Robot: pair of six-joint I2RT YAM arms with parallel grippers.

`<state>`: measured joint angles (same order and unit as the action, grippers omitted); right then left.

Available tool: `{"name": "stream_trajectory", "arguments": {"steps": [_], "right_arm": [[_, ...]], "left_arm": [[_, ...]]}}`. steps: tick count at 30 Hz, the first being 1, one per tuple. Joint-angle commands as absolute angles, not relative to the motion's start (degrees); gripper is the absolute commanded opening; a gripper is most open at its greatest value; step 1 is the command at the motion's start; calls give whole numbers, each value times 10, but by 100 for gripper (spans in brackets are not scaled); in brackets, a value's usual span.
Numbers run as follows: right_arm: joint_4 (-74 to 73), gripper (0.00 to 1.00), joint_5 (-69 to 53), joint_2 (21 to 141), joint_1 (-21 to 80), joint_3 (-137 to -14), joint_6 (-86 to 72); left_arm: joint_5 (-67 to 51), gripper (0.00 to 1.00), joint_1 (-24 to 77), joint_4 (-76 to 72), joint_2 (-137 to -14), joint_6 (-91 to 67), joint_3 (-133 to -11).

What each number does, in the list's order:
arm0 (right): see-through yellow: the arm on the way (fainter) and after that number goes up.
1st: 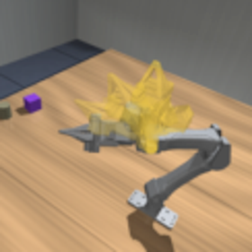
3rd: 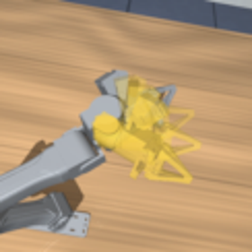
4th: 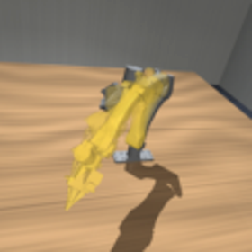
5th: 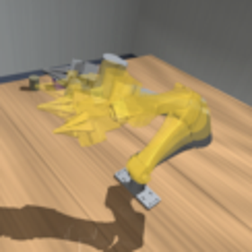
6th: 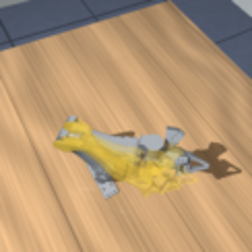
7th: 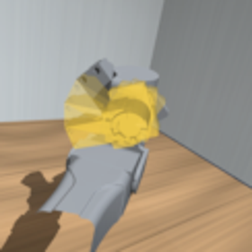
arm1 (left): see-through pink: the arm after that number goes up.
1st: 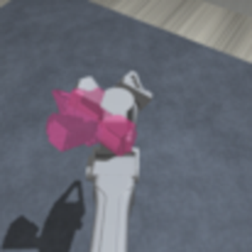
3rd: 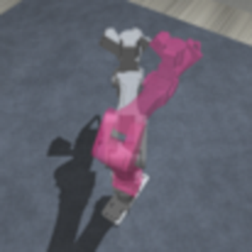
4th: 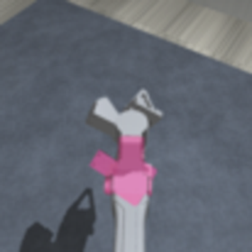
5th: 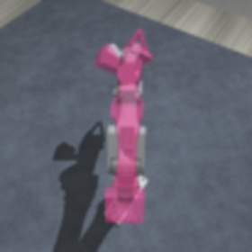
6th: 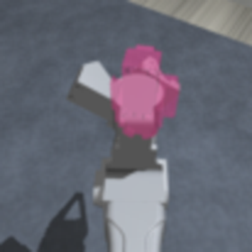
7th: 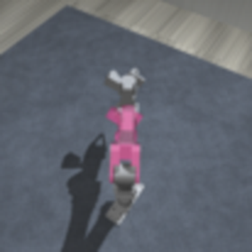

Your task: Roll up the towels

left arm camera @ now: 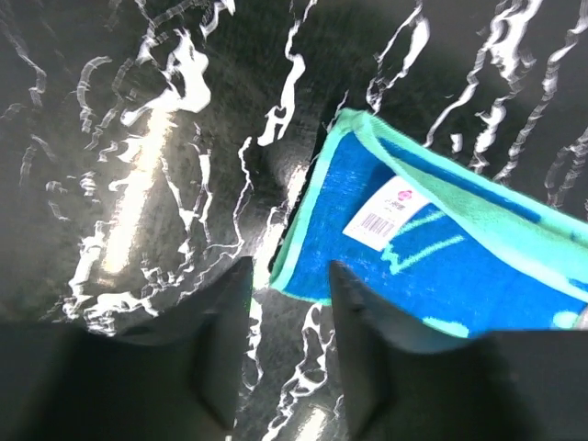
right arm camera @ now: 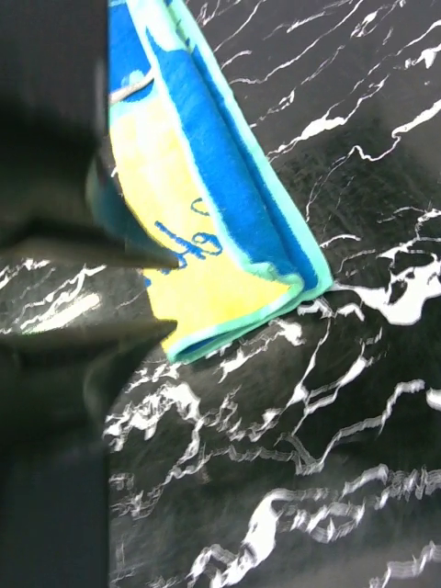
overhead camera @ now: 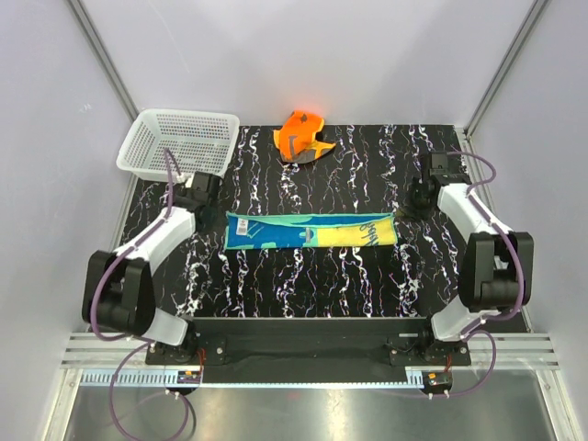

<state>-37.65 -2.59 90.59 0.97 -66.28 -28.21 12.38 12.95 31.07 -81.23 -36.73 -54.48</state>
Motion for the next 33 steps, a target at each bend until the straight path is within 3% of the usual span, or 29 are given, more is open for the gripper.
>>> {"name": "stream_trajectory", "arguments": {"steps": [1,2,8,20,26,28,32,33], "right_arm": [[-344,27,-73,943,10,-665,-275],[-339,22,-76,947,10,-664,-274],[-327,19,-90,1005,10,-681,-273],[-351,20,-84,1124,10,-821,-271],[-379,24,-63,1123,8,-850,-263],[-373,31,-61,1103,9,-821,-265],[-359,75,-53,1033,4,-746,-272],[-355,80,-58,1006,4,-729,-274]], "left_arm": [[114,35,142,273,-846,-360,-552],[113,32,146,267,-860,-360,-555],[110,34,155,257,-939,-359,-596],[120,61,142,281,-1053,-352,-725],[125,63,133,304,-1058,-348,-762],[127,63,133,303,-1042,-345,-752],[125,63,134,301,-978,-345,-713],[124,63,134,301,-966,-345,-694]]}}
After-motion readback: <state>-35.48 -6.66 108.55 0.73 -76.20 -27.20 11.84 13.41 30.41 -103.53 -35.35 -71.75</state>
